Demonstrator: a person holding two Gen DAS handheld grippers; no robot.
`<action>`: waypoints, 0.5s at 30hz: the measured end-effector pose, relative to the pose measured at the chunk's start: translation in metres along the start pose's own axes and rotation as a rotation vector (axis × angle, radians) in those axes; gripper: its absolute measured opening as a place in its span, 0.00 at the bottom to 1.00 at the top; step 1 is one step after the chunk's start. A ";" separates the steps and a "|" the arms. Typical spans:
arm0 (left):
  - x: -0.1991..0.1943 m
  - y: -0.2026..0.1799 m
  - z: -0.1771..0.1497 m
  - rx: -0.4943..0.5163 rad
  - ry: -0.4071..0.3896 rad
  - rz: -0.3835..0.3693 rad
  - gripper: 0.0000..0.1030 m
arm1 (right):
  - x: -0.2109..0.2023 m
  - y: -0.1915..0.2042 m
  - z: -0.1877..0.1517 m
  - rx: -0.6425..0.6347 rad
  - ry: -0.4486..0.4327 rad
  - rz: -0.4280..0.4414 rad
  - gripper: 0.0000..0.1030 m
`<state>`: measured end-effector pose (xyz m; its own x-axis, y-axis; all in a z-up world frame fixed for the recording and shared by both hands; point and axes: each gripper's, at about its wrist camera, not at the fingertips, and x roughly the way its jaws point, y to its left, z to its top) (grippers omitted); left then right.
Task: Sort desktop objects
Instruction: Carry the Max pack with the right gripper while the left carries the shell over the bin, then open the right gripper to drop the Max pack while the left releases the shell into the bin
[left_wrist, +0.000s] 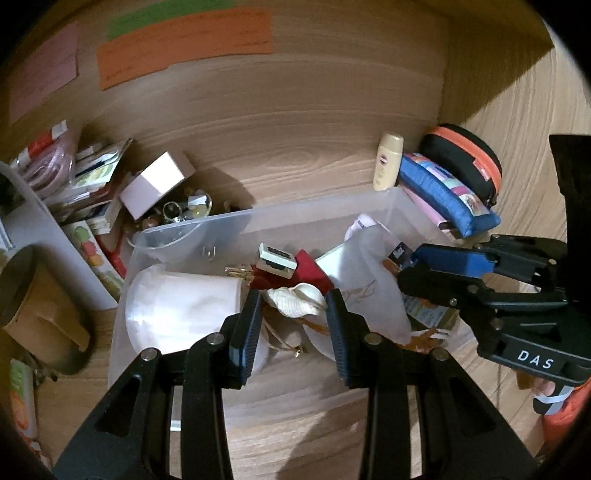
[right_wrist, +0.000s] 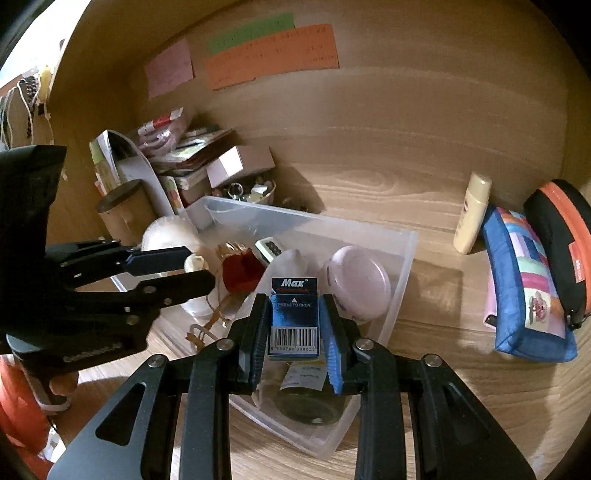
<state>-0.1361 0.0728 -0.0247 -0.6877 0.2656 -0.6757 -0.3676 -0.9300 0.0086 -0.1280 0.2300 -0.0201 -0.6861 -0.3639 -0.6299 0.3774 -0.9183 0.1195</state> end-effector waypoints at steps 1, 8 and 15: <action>0.001 -0.001 0.000 0.005 0.000 -0.002 0.34 | 0.001 0.000 0.000 -0.002 0.004 -0.004 0.24; 0.013 -0.004 -0.003 0.018 0.027 -0.016 0.34 | 0.006 0.001 0.000 -0.018 0.015 -0.011 0.24; 0.016 -0.005 -0.006 0.029 0.029 -0.007 0.34 | 0.008 0.003 -0.001 -0.039 0.004 -0.031 0.24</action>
<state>-0.1416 0.0803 -0.0398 -0.6666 0.2639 -0.6972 -0.3902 -0.9204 0.0247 -0.1315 0.2248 -0.0252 -0.6951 -0.3346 -0.6363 0.3799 -0.9224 0.0700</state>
